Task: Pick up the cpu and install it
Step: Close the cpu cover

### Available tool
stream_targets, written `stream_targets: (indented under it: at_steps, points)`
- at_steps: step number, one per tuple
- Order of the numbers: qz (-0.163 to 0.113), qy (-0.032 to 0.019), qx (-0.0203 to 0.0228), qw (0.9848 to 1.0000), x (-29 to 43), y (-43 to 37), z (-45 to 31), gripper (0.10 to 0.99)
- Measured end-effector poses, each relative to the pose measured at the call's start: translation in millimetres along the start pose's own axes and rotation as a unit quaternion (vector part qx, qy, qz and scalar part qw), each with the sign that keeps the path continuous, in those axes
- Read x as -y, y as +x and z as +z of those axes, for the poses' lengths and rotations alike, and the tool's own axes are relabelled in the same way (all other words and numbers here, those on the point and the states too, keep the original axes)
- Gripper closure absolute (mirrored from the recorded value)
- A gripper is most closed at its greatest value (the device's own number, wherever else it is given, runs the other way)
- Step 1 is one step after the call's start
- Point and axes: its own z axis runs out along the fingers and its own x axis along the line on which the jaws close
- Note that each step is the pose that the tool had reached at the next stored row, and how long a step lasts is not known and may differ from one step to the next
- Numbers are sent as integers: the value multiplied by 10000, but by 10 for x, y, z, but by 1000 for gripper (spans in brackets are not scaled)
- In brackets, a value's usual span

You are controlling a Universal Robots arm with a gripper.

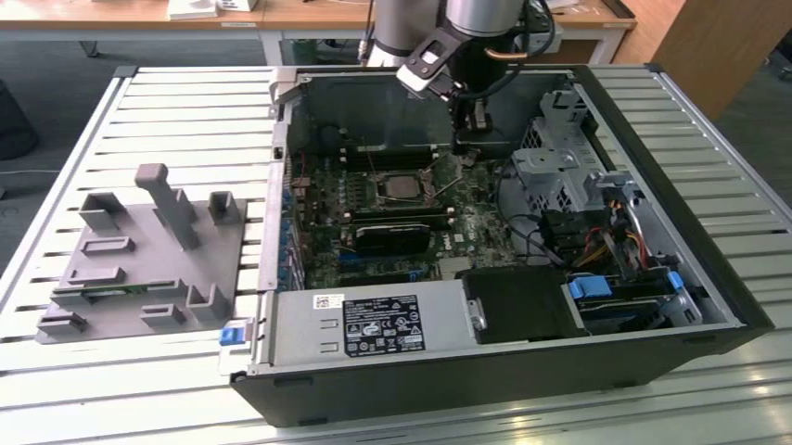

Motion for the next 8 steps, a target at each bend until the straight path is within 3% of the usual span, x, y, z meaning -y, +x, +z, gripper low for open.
stream_targets:
  at_steps: [8]
  points:
    - [-1,48,0,10000,-115,13,113,980]
